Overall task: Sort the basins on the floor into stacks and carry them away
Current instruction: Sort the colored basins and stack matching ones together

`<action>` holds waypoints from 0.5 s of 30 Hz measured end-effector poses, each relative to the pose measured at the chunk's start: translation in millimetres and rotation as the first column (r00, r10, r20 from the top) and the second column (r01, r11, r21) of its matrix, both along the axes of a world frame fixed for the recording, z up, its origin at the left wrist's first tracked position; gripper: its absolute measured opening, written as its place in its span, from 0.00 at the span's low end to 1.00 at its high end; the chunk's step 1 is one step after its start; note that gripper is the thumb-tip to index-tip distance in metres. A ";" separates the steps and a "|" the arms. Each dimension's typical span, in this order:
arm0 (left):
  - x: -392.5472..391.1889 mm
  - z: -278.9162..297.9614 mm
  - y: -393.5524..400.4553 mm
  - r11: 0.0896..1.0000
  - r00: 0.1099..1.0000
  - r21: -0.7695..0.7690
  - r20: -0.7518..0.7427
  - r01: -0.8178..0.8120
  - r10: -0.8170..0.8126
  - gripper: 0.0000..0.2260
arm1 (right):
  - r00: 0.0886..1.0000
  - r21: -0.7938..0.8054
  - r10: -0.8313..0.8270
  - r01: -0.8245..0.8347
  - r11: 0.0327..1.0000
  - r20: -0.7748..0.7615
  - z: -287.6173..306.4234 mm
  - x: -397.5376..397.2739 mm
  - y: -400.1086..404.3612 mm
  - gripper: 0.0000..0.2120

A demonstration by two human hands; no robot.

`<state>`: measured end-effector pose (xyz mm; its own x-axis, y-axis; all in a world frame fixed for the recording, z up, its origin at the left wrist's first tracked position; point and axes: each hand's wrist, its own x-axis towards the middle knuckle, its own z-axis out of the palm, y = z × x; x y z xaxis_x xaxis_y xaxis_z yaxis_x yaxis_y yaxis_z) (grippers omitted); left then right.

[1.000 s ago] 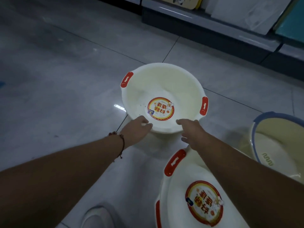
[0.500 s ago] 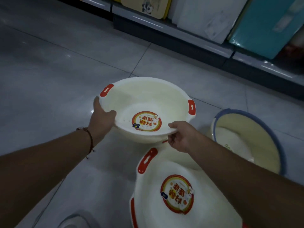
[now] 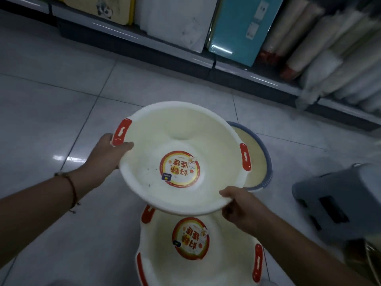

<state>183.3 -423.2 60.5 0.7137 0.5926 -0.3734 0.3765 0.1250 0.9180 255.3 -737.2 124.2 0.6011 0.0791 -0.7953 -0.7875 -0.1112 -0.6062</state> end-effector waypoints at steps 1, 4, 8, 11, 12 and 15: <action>0.4 4.1 -9.4 1.000 0.999 0.001 -0.008 0.031 -0.031 0.17 | 1.000 0.001 -0.016 0.016 1.000 -0.003 1.6 -5.0 -14.7 0.14; 1.4 20.4 -34.0 0.986 0.987 0.047 -0.013 0.159 -0.158 0.21 | 0.999 -0.056 -0.040 0.041 0.998 0.008 8.0 -22.7 -57.5 0.10; 0.0 25.2 -58.4 0.891 0.909 0.197 -0.175 0.409 -0.379 0.27 | 0.999 -0.263 0.042 -0.045 0.964 -0.018 -0.3 -52.3 -113.2 0.08; -13.1 4.5 -78.3 0.698 0.753 0.289 -0.318 0.655 -0.576 0.26 | 0.994 -0.387 0.065 -0.094 0.917 -0.087 -18.9 -78.4 -140.8 0.12; -19.7 -3.3 -83.3 0.599 0.667 0.297 -0.384 0.744 -0.639 0.28 | 0.994 -0.451 0.081 -0.105 0.886 -0.072 -29.6 -87.3 -149.7 0.19; -34.6 -31.2 -87.3 0.342 0.504 0.374 -0.557 0.862 -0.661 0.33 | 0.970 -0.588 0.221 -0.121 0.800 0.101 -54.4 -103.0 -163.6 0.22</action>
<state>148.7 -510.6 29.3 0.8916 -0.0195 -0.4525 0.2449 -0.8196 0.5179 152.3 -900.8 69.8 0.7410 -0.2479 -0.6241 -0.6228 -0.6012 -0.5006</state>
